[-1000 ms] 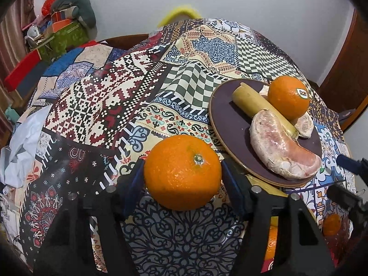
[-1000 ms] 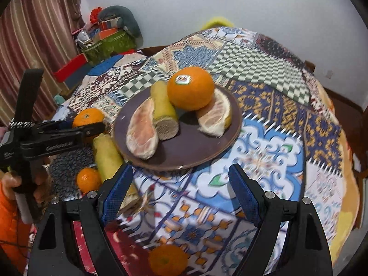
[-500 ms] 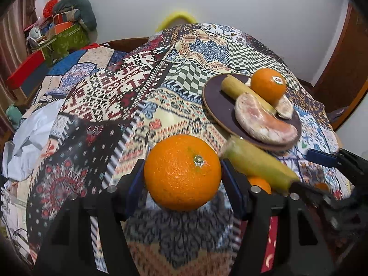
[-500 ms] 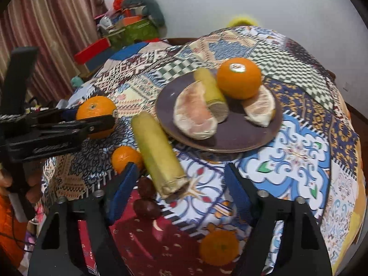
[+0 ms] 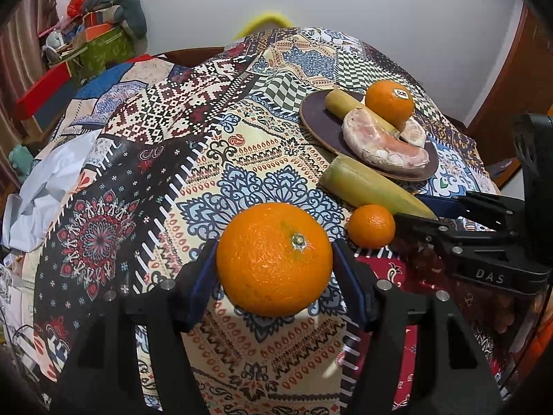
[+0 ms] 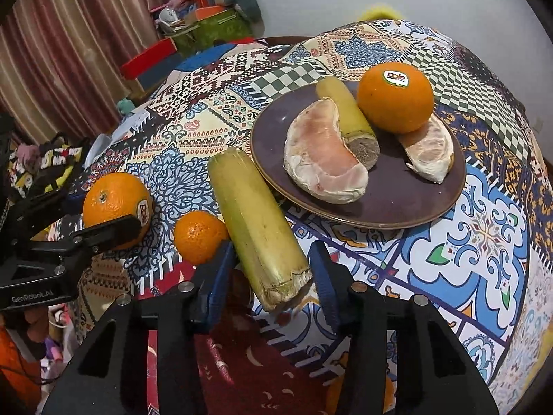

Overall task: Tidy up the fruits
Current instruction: 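Lift the green cylinder with the right tool while the left tool carries the orange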

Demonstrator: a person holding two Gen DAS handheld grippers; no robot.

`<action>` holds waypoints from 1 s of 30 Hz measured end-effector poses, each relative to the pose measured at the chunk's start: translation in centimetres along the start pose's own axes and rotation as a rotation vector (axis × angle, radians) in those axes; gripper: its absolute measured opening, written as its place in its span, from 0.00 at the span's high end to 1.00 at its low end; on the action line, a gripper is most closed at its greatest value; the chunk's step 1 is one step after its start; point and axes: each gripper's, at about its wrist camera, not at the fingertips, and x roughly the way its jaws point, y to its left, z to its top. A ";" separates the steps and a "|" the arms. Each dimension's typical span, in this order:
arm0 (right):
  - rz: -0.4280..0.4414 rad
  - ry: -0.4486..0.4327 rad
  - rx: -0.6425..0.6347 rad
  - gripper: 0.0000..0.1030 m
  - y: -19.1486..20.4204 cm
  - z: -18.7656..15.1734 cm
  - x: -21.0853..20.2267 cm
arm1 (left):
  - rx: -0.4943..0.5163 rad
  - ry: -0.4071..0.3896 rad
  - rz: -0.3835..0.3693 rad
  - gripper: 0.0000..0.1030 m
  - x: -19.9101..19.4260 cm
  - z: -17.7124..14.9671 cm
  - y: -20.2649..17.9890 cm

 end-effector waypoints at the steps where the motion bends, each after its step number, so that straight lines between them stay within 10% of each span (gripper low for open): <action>1: 0.000 0.001 -0.001 0.60 0.0 0.0 -0.1 | -0.004 -0.001 -0.007 0.38 -0.1 0.0 0.0; 30: -0.096 0.001 0.018 0.68 0.6 -8.0 -8.2 | 0.056 0.022 -0.078 0.38 -4.0 -4.8 -5.1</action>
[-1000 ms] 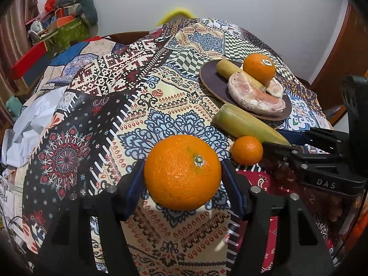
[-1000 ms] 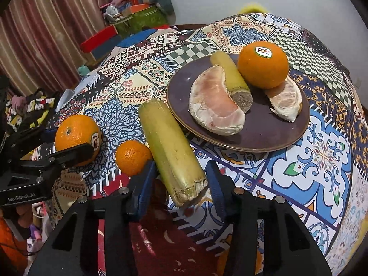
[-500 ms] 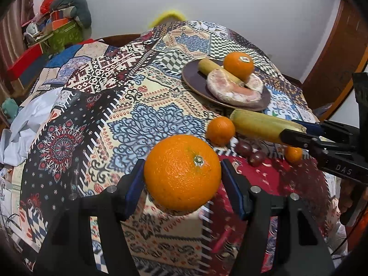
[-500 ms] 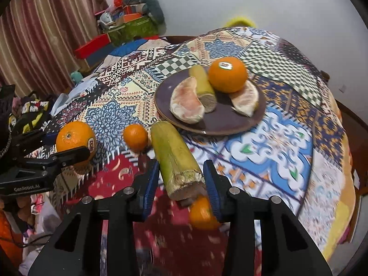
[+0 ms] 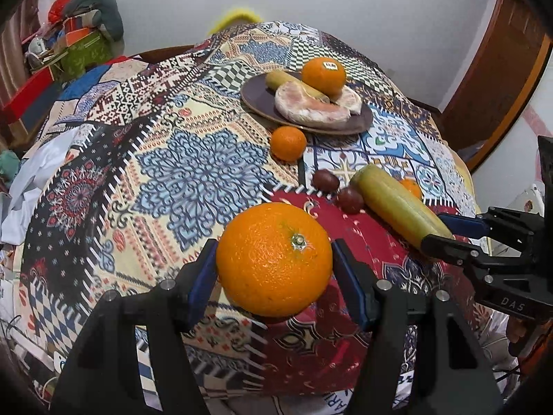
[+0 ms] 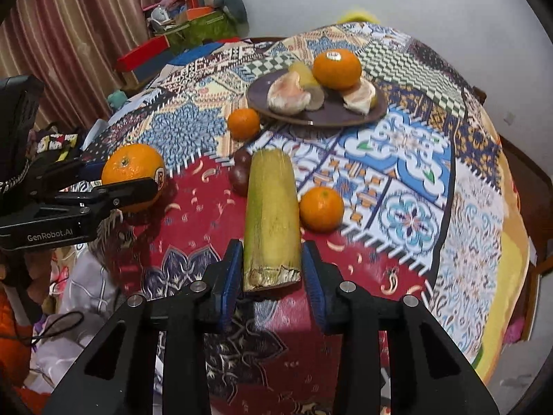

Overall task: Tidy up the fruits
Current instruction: 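Lift the green cylinder with the right tool while the left tool carries the orange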

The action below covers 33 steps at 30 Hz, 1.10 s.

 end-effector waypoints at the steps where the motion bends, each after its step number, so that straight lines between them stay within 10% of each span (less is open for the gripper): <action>1: 0.006 0.005 0.004 0.68 0.0 -0.2 0.0 | -0.001 0.004 -0.002 0.38 0.1 -0.2 -0.1; 33: 0.032 0.012 0.073 0.66 0.9 2.9 4.6 | -0.007 0.020 -0.012 0.38 1.7 0.6 -0.2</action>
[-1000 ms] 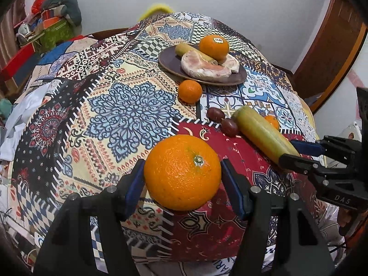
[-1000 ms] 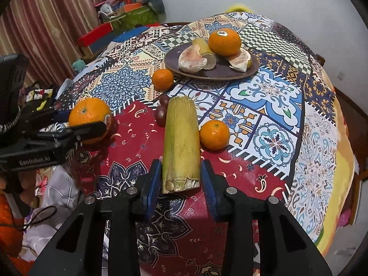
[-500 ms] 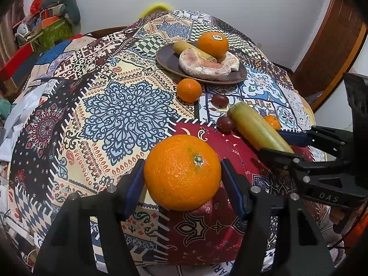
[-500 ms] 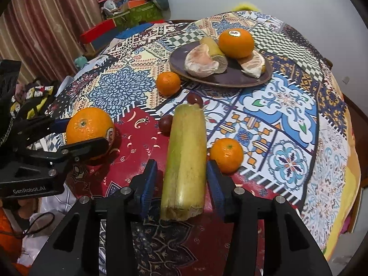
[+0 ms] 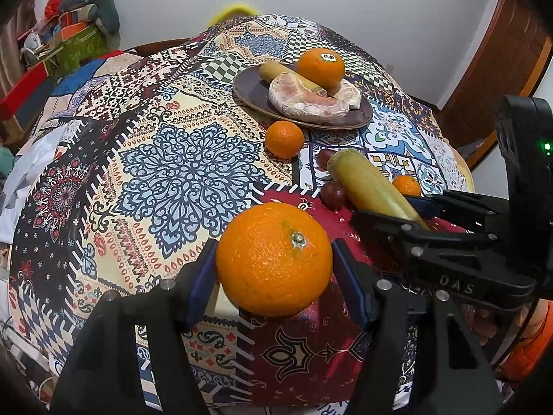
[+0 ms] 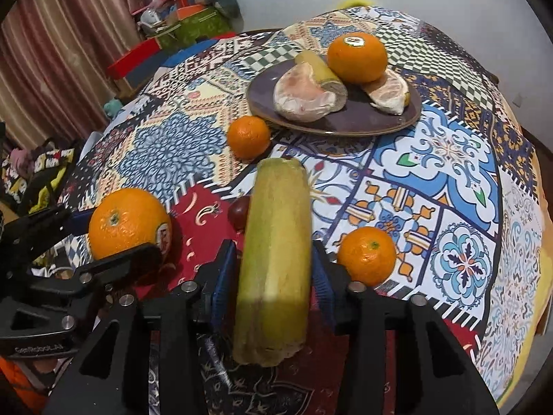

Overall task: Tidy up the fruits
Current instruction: 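Lift the green cylinder with the right tool while the left tool carries the orange, then stand the green cylinder upright on the plate with the right tool while the left tool places the orange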

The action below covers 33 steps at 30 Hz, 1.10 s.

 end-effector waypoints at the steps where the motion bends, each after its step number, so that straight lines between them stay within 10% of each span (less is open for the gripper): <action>1: 0.008 -0.005 0.008 0.67 -0.2 -0.1 -0.1 | -0.001 -0.001 0.001 0.38 0.0 0.0 0.0; 33: -0.040 -0.240 0.059 0.67 -5.2 4.6 -5.8 | 0.017 -0.139 0.044 0.38 -0.6 7.3 0.4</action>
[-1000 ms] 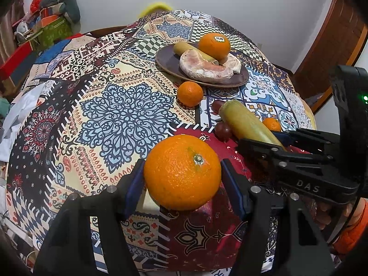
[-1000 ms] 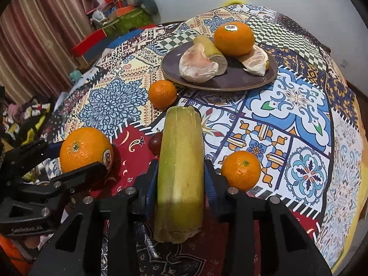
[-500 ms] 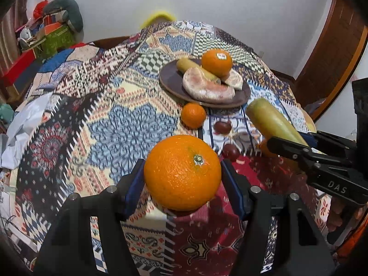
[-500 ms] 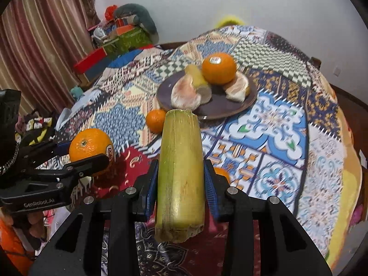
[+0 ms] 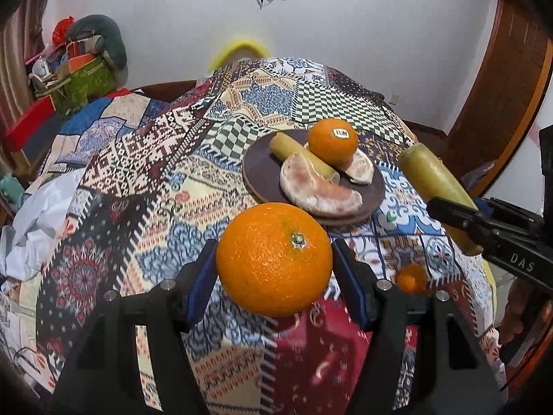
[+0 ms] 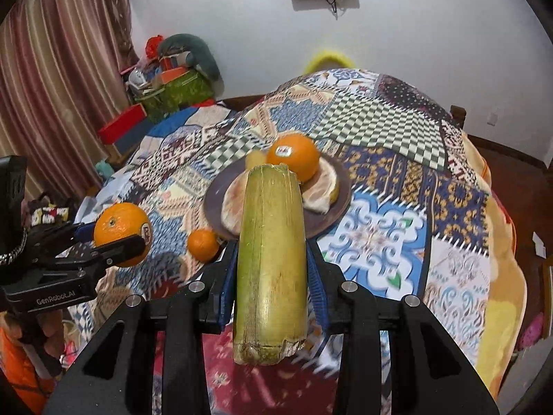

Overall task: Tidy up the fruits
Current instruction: 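Stand the green cylinder upright on the plate with the right tool while the left tool places the orange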

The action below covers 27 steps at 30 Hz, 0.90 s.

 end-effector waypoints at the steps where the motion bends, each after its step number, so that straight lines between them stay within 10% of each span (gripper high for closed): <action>1: -0.002 -0.003 0.001 0.67 -0.2 0.3 0.2 | 0.001 -0.001 0.000 0.38 0.3 0.3 0.0; 27: 0.023 -0.026 -0.046 0.67 -0.8 5.7 6.5 | -0.045 0.006 -0.023 0.38 9.3 7.0 2.2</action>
